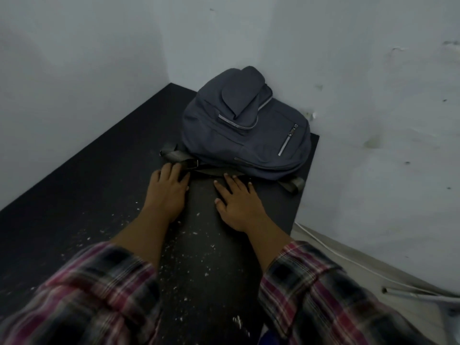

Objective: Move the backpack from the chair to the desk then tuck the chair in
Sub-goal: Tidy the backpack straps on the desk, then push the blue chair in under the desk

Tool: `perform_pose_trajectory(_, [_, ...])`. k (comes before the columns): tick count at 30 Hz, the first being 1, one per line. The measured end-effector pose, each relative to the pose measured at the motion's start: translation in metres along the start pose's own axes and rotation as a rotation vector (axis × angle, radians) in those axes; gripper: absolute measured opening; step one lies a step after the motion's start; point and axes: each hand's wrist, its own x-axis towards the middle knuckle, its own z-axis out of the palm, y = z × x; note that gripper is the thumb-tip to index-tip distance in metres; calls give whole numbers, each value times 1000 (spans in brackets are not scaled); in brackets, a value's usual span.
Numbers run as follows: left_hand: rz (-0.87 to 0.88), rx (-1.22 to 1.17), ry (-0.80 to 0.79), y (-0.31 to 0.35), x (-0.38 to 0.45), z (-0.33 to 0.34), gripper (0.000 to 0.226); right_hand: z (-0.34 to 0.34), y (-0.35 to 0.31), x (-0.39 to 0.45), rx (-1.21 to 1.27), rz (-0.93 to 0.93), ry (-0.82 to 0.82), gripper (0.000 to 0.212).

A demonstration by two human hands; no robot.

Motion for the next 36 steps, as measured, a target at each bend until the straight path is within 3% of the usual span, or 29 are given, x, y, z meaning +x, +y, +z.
perform_pose_trajectory(3, [6, -1, 65, 12, -8, -4, 32, -4, 7, -17, 27, -8, 20, 56])
perform_pose_trajectory(13, [16, -69, 68, 86, -59, -71, 35, -38, 33, -115, 58, 119, 145, 53])
perform_pose_trajectory(25, [3, -231, 208, 205, -209, -157, 38, -69, 45, -301, 27, 155, 281, 47])
perform_pose_trajectory(36, [79, -289, 189, 278, -331, -182, 44, -62, 55, -453, 44, 240, 325, 47])
